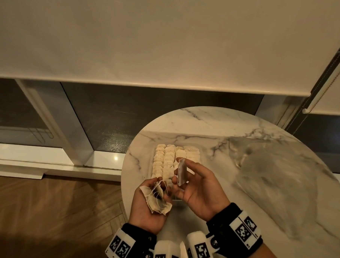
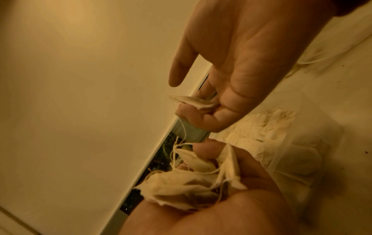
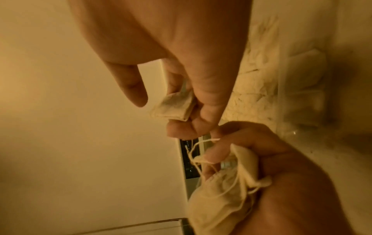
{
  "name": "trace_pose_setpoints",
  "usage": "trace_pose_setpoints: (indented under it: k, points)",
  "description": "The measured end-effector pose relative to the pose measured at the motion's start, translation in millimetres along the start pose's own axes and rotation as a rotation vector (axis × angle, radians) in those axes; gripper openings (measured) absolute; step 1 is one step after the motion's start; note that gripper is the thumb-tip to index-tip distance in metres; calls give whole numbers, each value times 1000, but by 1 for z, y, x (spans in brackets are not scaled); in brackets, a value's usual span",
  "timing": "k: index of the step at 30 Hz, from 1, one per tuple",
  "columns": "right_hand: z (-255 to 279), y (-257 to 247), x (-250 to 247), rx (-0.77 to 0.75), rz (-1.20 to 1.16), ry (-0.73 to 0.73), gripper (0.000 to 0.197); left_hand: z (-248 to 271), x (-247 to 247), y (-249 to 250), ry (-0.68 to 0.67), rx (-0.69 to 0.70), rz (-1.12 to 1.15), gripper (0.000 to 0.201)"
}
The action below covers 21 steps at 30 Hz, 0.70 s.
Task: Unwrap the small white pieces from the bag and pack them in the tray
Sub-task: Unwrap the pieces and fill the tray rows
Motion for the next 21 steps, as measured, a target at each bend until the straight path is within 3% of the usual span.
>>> trace_pose_setpoints:
  k: [5, 13, 19, 21]
  points:
    - [1, -16, -16, -86, 354, 124, 9, 0, -3, -1, 3, -27, 6, 7]
    - [-3, -59, -22, -286, 1138, 301, 8, 3, -15, 14, 52, -2, 18, 1]
    - [-26, -43, -47, -4, 1444, 341, 7, 7, -24, 35, 86, 77, 11, 4]
    - [-33, -32, -50, 98, 1450, 322, 8, 8, -27, 40, 94, 86, 8, 4]
Point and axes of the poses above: each hand's wrist, its own z-axis away from the middle knuckle, its own x-axis out of the palm, y = z × x, the point moved 10 cm from there along -z, towards the middle knuckle, and after that the axes turned 12 degrees about -y, right-handed, at the moved point
